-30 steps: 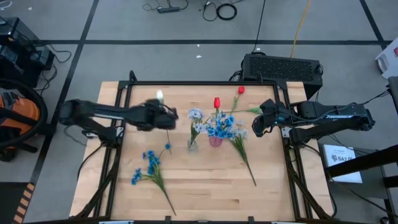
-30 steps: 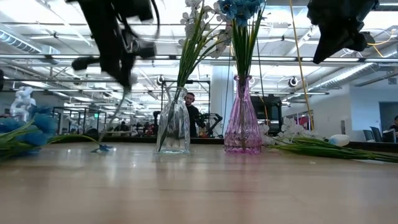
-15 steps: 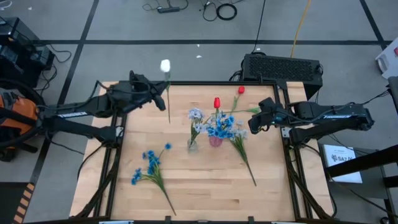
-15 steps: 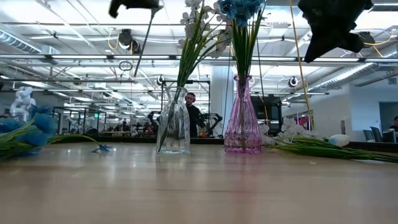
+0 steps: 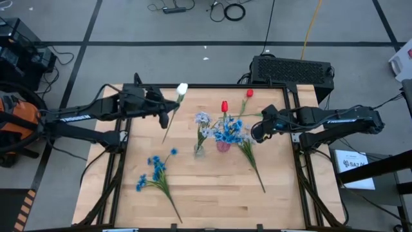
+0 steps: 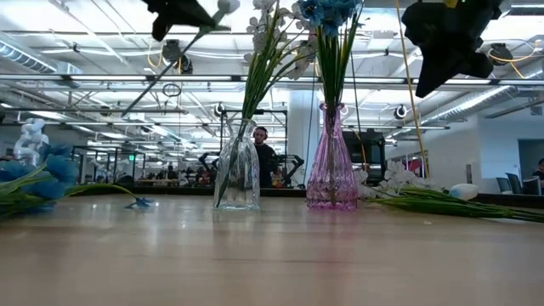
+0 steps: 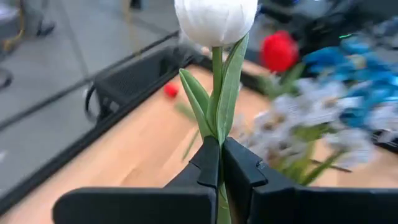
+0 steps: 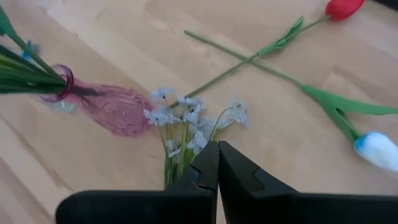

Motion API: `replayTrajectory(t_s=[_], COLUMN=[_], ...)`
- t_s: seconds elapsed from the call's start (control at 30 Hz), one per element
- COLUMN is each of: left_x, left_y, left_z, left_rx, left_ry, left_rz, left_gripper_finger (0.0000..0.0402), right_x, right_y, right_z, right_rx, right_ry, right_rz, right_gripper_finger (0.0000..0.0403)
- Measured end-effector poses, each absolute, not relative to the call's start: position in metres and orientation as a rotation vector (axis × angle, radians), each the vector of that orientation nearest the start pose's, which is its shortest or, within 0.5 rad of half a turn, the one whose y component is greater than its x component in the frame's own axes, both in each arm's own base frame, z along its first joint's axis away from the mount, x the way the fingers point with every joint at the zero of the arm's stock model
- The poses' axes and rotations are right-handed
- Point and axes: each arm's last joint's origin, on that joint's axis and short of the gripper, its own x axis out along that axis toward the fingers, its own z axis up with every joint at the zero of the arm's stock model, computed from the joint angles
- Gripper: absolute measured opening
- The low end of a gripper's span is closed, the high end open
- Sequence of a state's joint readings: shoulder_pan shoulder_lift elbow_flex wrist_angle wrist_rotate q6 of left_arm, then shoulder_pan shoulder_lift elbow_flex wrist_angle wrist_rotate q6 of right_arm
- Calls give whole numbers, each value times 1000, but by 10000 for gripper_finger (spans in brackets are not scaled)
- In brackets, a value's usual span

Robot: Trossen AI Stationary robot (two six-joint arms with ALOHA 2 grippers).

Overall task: Sort flowers into vase by color
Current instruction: Put the bottom white flower into the transparent vase

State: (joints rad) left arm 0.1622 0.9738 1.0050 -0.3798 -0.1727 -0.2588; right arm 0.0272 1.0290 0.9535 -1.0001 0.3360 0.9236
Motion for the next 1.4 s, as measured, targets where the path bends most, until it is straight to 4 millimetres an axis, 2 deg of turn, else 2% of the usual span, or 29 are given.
replayTrajectory(t_s=[0.13,0.2,0.33,0.5,0.63,0.73,0.97,1.17,1.4], left_x=[201,201,198,184,166,157,163,182,204], left_y=[25,22,19,18,16,16,16,13,9], left_z=[370,367,340,294,278,272,269,270,262], left_rx=[-118,-74,-83,-186,-280,-297,-295,-282,-221], left_ry=[216,203,78,-152,-438,-570,-544,-490,-411], left_rz=[255,232,184,152,103,77,86,77,127], left_gripper_finger=[11,11,11,11,11,11,11,11,11], right_x=[175,172,167,157,148,142,145,150,150], right_y=[-4,-3,-1,-1,-2,-4,-8,-10,-10], right_z=[287,286,287,291,298,302,307,308,307], right_rx=[622,637,654,685,691,699,692,681,690], right_ry=[890,926,970,980,941,924,864,832,832], right_rz=[-698,-673,-623,-588,-548,-501,-466,-458,-464], right_gripper_finger=[0,0,0,0,0,0,0,0,0])
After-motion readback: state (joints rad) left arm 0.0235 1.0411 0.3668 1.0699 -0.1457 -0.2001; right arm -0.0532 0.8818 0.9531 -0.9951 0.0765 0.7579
